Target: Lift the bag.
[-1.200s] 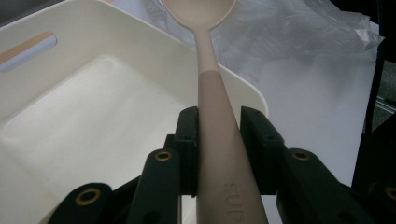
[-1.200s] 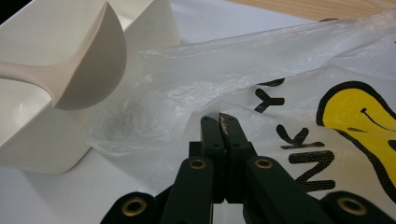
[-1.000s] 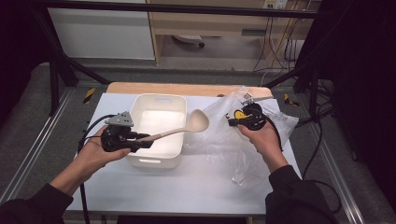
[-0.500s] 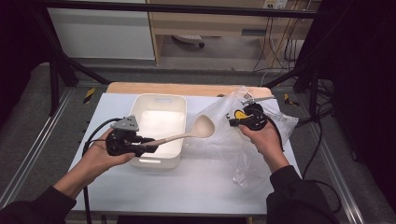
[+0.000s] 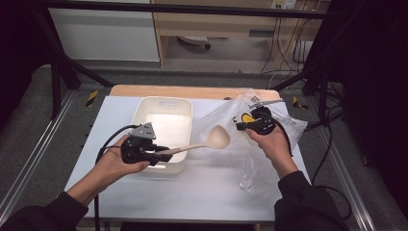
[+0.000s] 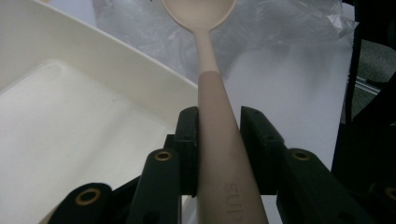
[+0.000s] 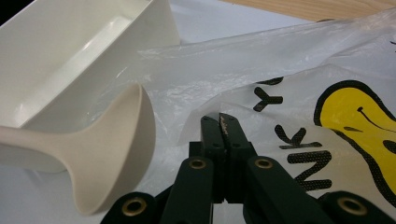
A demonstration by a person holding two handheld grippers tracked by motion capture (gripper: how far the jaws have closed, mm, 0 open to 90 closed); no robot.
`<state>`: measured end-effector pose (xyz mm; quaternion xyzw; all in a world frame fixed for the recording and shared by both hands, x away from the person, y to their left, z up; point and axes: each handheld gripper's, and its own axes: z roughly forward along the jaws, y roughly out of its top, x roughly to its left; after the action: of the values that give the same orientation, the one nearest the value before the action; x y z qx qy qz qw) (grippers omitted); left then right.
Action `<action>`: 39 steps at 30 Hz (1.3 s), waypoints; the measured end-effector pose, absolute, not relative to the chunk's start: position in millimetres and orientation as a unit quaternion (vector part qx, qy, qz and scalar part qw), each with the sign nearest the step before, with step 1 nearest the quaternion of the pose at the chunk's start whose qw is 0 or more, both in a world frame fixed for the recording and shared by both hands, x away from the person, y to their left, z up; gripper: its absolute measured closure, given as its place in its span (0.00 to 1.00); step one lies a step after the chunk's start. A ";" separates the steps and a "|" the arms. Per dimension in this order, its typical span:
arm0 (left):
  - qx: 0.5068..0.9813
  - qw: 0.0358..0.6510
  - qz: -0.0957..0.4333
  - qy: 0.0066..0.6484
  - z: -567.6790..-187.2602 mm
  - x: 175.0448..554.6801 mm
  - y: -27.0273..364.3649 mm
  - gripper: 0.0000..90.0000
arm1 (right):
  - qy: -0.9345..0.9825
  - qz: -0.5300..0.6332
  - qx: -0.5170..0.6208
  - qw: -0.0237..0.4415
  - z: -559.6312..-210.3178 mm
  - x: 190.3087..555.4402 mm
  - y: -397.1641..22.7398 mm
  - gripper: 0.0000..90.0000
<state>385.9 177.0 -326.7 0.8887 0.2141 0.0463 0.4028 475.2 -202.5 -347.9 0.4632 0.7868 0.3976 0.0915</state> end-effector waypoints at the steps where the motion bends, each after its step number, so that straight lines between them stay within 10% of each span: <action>1: 0.889 0.403 0.045 0.214 -327.3 386.0 174.0 0.76 | 0.787 0.399 0.463 0.092 -347.8 474.9 -202.7 1.00; 39: 0.892 0.388 0.044 0.227 -361.4 390.7 71.6 0.76 | 0.772 0.425 0.462 0.100 -337.7 455.8 -218.6 1.00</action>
<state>390.7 71.6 -361.4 0.8923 0.2273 0.0438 0.3876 455.8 -218.6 -337.7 0.4624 0.7716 0.4252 0.1001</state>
